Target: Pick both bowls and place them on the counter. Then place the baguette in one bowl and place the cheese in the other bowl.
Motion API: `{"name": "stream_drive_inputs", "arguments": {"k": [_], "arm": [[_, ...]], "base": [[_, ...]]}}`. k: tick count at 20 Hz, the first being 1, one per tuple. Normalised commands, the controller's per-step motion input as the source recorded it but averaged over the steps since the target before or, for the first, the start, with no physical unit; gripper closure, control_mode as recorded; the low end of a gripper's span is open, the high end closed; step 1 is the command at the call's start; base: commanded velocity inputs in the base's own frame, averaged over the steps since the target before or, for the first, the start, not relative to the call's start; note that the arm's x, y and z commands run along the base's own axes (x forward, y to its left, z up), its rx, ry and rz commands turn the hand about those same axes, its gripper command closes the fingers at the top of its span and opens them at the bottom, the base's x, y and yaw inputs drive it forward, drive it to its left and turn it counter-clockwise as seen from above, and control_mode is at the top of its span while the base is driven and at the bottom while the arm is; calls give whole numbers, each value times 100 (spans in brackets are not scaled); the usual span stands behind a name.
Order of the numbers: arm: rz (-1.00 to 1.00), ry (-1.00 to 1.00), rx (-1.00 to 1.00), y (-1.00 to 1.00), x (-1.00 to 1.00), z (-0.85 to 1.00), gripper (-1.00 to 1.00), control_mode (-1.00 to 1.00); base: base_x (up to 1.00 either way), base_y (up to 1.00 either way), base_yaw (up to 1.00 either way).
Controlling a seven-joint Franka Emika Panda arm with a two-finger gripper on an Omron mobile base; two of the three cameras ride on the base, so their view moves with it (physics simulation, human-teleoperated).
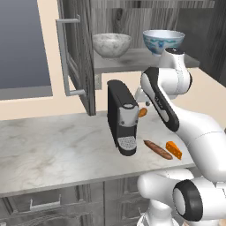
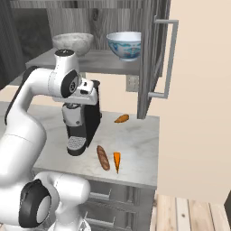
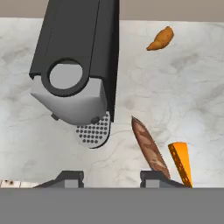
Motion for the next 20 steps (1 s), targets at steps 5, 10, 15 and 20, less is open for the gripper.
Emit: {"name": "stream_drive_inputs", "arguments": {"k": [5, 10, 15, 20], "arm": [[1, -5, 0, -12, 3, 0, -100, -100], [1, -17, -9, -34, -19, 29, -100, -100], [0, -16, -20, -21, -32, 59, -100, -100], [1, -20, -19, -2, -27, 64, -100, -100]], "base": [[0, 0, 0], [0, 0, 0], [0, 0, 0], [0, 0, 0]]}}
